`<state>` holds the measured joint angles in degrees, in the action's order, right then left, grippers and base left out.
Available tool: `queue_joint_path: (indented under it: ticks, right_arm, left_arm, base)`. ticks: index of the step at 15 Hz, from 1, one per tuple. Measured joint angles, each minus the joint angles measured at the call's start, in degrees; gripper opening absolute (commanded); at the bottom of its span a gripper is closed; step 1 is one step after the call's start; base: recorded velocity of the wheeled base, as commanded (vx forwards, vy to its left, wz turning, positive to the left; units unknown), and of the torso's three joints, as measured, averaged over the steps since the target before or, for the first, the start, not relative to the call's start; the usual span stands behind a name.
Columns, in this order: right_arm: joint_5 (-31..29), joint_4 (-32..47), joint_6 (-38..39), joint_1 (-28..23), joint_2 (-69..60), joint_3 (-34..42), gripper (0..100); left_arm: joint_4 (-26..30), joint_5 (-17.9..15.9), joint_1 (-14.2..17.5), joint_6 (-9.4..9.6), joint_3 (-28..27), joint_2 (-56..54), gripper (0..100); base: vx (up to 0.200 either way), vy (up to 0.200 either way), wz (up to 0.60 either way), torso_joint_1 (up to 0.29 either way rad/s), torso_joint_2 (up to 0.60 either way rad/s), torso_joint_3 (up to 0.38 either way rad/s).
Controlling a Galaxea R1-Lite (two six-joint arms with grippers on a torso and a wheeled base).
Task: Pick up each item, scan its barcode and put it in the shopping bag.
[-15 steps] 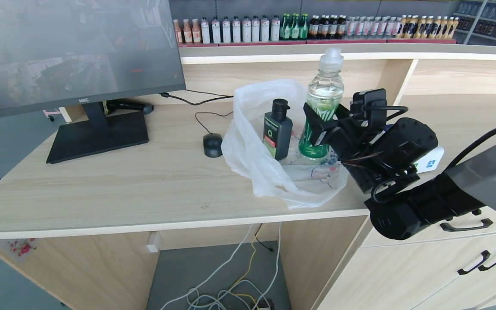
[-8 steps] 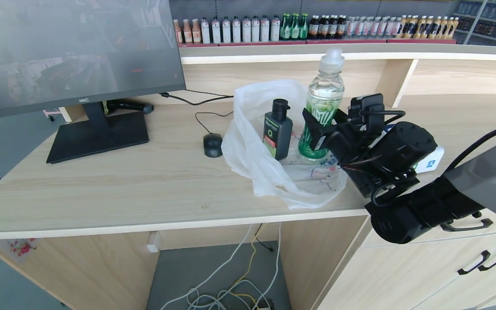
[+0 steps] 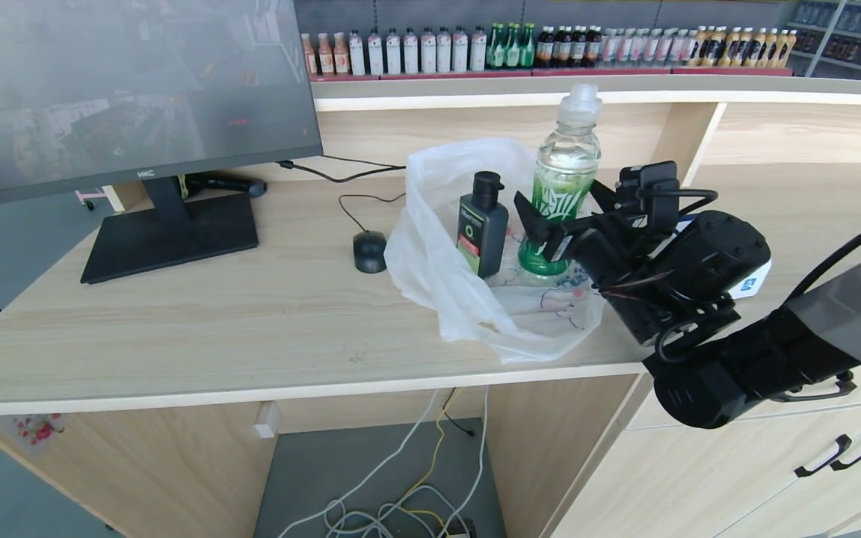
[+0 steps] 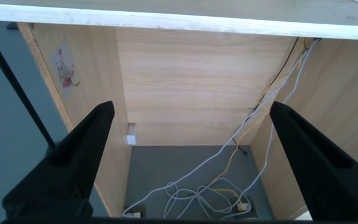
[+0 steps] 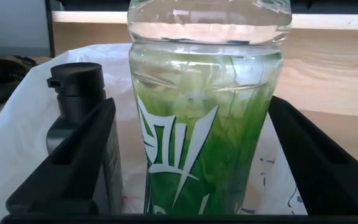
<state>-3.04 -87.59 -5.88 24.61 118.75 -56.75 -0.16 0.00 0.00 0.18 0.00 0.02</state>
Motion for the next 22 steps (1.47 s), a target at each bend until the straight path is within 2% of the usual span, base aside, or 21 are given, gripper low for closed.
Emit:
queue_joint_path:
  ticks: [8, 12, 14, 16, 19, 21, 22]
  right_arm:
    - [-0.13, -2.29, 0.07, -0.13, -16.35, 18.99, 100]
    - [-0.07, -2.35, 0.38, -3.06, -30.96, 34.37, 100]
    - [0.04, 0.48, 1.17, -5.13, -40.44, 41.92, 100]
    - [0.11, 8.95, 2.35, -6.29, -50.53, 48.37, 100]
    - [0.09, 35.17, 3.12, -7.14, -66.19, 53.61, 100]
    - [0.59, 53.87, 3.30, -7.23, -76.52, 54.86, 100]
    - [1.04, 60.55, 3.32, -7.12, -80.86, 55.10, 100]
  left_arm:
    - [-0.02, 0.00, 0.00, 0.00, 0.00, 0.00, 100]
    - [0.00, 0.00, 0.00, 0.00, 0.00, 0.00, 100]
    - [-0.02, 0.00, 0.00, -0.02, 0.00, 0.00, 100]
    - [0.00, 0.00, 0.00, 0.06, 0.00, 0.00, 100]
    - [0.00, 0.00, 0.00, 0.06, 0.00, 0.00, 100]
    - [0.00, 0.00, 0.00, 0.09, 0.00, 0.00, 100]
    - [0.00, 0.00, 0.00, 0.09, 0.00, 0.00, 100]
  base:
    - [0.000, 0.000, 0.00, 0.000, 0.00, 0.000]
    - [0.000, 0.000, 0.00, 0.000, 0.00, 0.000]
    - [0.000, 0.000, 0.00, 0.000, 0.00, 0.000]
    - [0.000, 0.000, 0.00, 0.000, 0.00, 0.000]
    - [0.000, 0.000, 0.00, 0.000, 0.00, 0.000]
    - [0.000, 0.000, 0.00, 0.000, 0.00, 0.000]
    - [0.000, 0.000, 0.00, 0.000, 0.00, 0.000]
